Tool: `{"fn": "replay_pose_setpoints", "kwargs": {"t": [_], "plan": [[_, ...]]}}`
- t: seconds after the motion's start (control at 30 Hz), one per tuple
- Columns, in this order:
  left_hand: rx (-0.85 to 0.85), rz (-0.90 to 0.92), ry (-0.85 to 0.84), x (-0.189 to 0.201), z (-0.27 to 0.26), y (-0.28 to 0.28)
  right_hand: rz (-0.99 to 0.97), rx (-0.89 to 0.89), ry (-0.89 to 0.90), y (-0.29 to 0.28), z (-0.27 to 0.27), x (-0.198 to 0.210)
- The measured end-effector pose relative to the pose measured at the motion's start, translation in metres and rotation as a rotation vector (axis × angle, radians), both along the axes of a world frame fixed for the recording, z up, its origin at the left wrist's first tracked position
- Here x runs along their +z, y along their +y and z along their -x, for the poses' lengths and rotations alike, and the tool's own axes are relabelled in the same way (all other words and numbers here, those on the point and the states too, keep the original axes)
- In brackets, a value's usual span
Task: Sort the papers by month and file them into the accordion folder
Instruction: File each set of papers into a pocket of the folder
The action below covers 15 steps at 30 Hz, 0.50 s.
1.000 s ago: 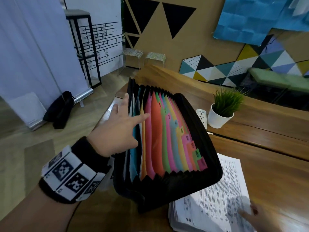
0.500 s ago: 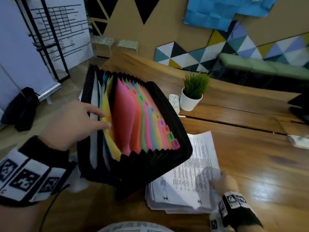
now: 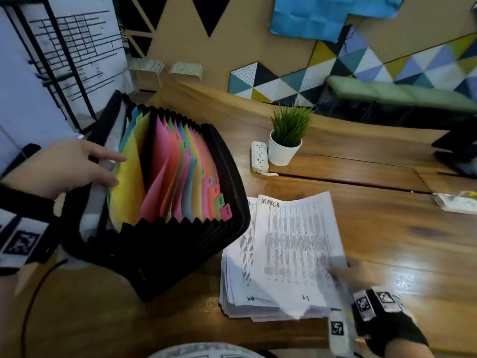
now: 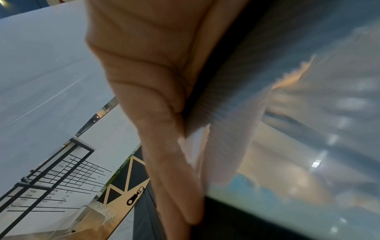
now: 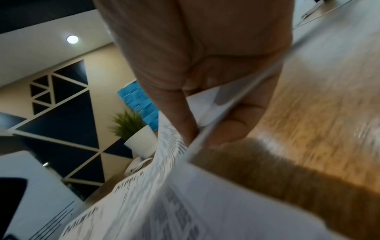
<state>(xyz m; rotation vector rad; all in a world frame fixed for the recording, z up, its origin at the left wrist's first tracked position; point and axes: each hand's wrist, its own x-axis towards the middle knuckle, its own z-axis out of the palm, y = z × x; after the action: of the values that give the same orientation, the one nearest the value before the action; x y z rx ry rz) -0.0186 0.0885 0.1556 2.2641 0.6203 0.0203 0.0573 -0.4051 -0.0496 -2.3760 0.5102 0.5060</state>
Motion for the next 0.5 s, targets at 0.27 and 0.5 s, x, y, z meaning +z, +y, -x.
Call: {"fn": "replay_pose_setpoints", "kwargs": {"t": [0.27,0.5], "plan": [[-0.02,0.068,-0.007,-0.007,-0.011,0.003,0.256,0.213,0.008,0.059,0.015,-0.017],[0.008,0.161,-0.05,-0.02,-0.007,0.016,0.245,0.152,-0.031,0.06,0.017,-0.014]]}}
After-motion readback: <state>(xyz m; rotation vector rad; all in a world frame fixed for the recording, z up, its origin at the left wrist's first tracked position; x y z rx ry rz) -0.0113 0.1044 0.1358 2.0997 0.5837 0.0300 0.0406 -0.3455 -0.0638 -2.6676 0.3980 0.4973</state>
